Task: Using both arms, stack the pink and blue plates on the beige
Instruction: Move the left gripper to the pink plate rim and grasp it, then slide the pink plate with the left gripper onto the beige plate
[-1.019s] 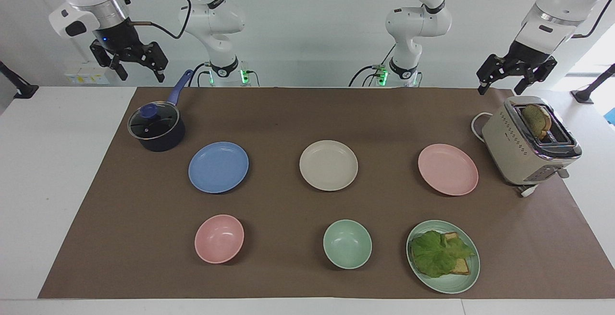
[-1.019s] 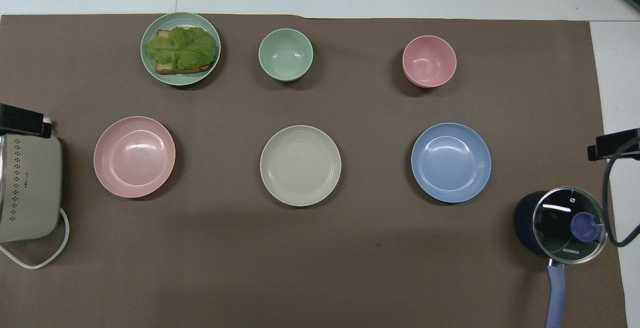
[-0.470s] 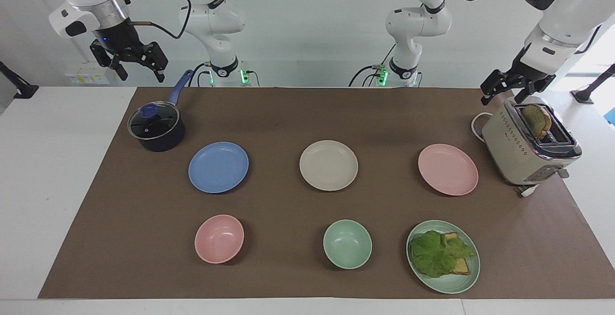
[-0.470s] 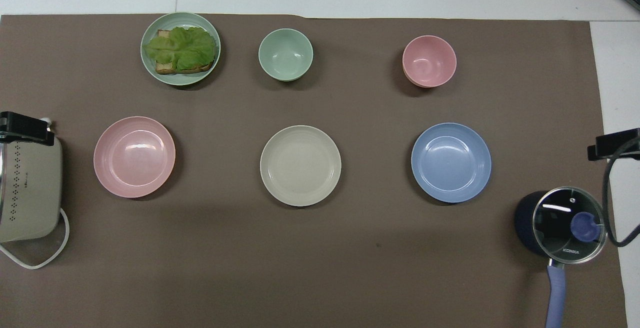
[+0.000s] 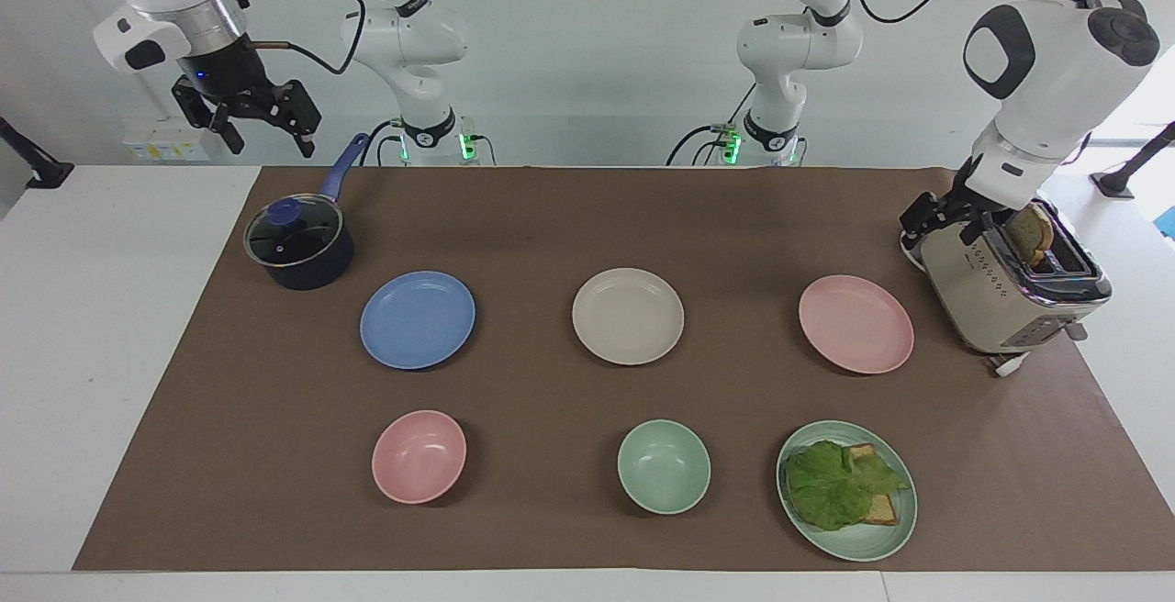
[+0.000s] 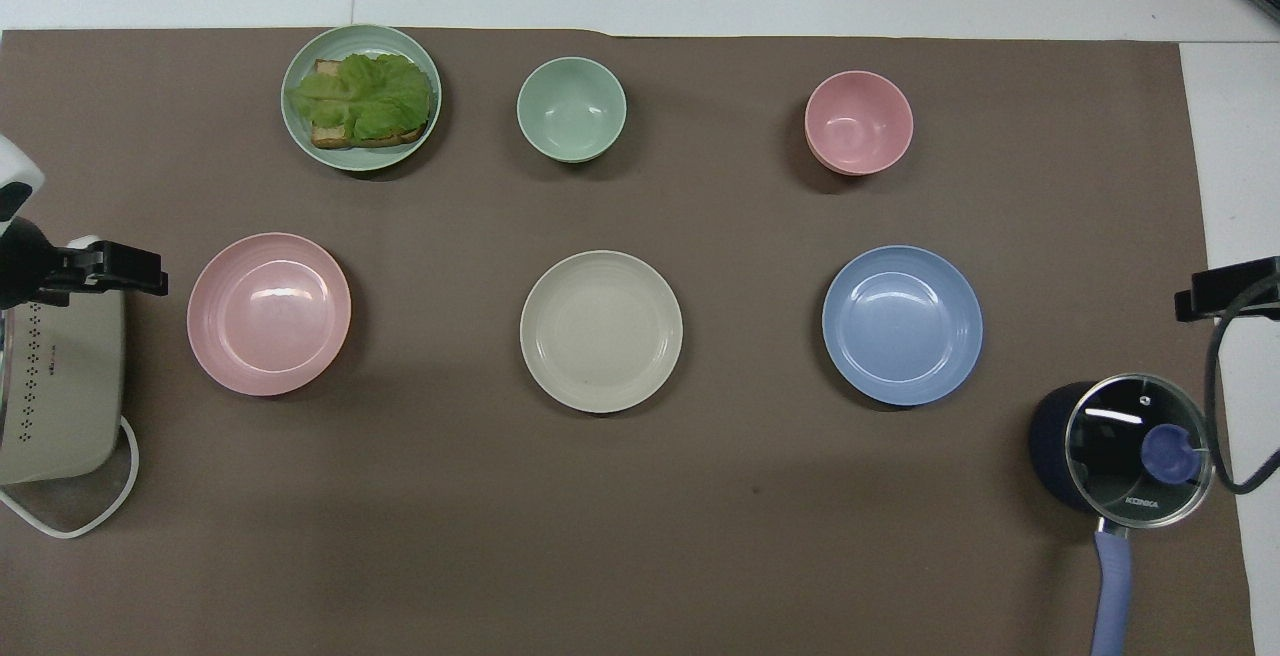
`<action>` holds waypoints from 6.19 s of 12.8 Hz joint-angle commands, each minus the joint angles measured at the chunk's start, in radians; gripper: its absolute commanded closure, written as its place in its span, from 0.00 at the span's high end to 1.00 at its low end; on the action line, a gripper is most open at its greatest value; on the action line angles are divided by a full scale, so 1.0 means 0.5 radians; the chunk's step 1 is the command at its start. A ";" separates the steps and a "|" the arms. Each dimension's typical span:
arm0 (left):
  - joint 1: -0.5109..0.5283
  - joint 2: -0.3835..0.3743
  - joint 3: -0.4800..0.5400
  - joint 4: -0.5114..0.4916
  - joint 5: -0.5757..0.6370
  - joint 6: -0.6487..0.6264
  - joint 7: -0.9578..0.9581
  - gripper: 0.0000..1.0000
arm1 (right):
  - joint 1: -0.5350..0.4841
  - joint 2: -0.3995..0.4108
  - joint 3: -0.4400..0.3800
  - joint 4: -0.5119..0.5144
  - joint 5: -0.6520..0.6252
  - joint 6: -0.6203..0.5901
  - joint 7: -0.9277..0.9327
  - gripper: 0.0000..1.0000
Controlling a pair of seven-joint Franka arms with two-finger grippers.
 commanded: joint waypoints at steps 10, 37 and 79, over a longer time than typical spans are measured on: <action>0.150 0.374 -0.014 -0.354 0.014 0.723 0.029 1.00 | -0.003 -0.042 0.000 -0.044 0.031 0.025 -0.001 1.00; 0.174 0.444 -0.011 -0.492 0.017 0.812 0.035 0.29 | -0.003 -0.042 0.000 -0.044 0.031 0.028 -0.001 1.00; -0.878 0.392 -0.048 -0.170 -0.860 0.625 -0.361 0.00 | -0.024 -0.054 0.000 -0.103 -0.002 0.028 -0.035 1.00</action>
